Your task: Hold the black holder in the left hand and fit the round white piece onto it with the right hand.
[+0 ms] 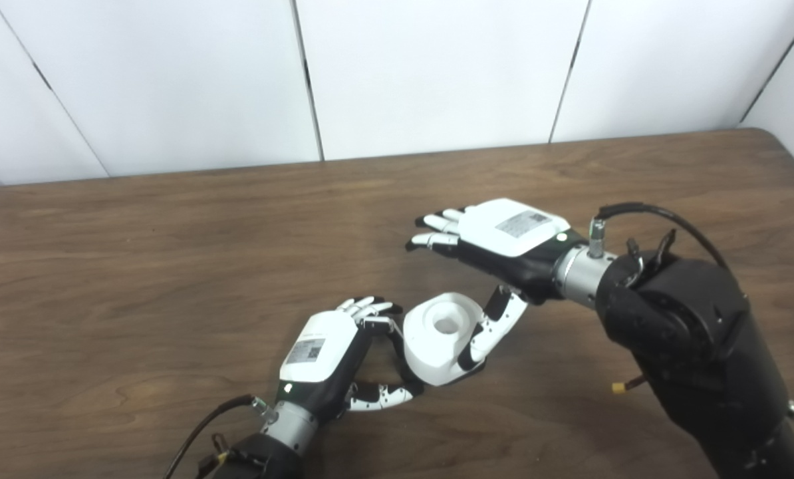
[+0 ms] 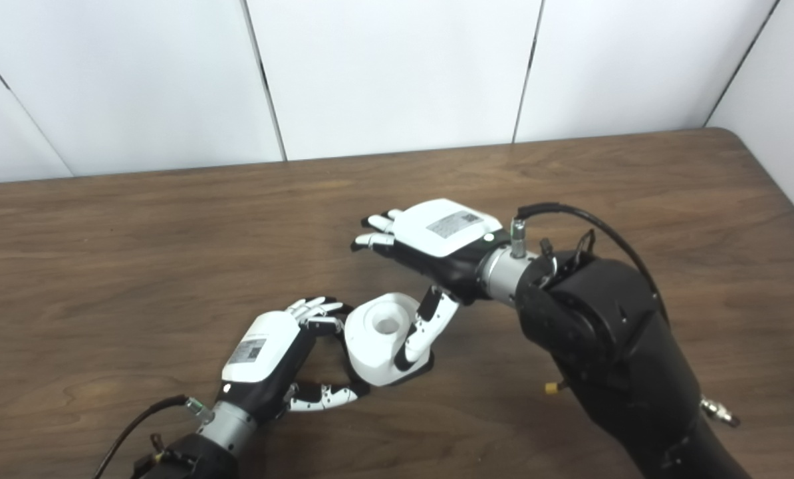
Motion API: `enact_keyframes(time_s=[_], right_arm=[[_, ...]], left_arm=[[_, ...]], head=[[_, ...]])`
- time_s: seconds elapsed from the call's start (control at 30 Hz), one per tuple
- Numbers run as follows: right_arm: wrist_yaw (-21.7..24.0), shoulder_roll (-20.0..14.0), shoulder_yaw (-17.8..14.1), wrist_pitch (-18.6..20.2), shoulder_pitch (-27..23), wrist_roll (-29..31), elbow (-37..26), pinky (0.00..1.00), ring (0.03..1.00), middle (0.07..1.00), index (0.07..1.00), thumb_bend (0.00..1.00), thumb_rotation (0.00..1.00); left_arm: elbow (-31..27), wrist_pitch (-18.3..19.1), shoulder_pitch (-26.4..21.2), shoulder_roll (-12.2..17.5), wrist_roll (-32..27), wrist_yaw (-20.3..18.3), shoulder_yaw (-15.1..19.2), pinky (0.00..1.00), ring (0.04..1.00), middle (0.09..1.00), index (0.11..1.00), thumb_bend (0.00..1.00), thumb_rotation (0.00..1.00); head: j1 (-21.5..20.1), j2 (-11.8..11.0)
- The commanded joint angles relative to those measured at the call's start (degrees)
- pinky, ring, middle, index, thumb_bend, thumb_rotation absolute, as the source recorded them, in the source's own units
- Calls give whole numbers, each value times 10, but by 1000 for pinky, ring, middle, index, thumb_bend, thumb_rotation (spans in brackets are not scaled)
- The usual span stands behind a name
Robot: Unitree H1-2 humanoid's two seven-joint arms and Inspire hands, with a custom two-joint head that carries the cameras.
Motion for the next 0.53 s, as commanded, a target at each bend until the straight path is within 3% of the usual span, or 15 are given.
enact_keyframes(time_s=[0.0,0.27,0.5], right_arm=[[57,-23,-8,47,-42,29,-25,1000,1000,1000,954,1000,418],[57,-51,-38,49,-84,93,-30,990,1000,1000,949,1000,439],[57,-81,-31,49,-111,114,-22,937,1000,1000,946,1000,458]], left_arm=[[20,23,9,9,2,-29,-2,907,901,837,492,507,48],[25,22,7,7,-2,-25,-1,908,902,835,492,507,48],[27,24,6,5,-2,-24,0,907,899,832,492,507,47]], head=[[0,-1],[1,-3],[3,-3]])
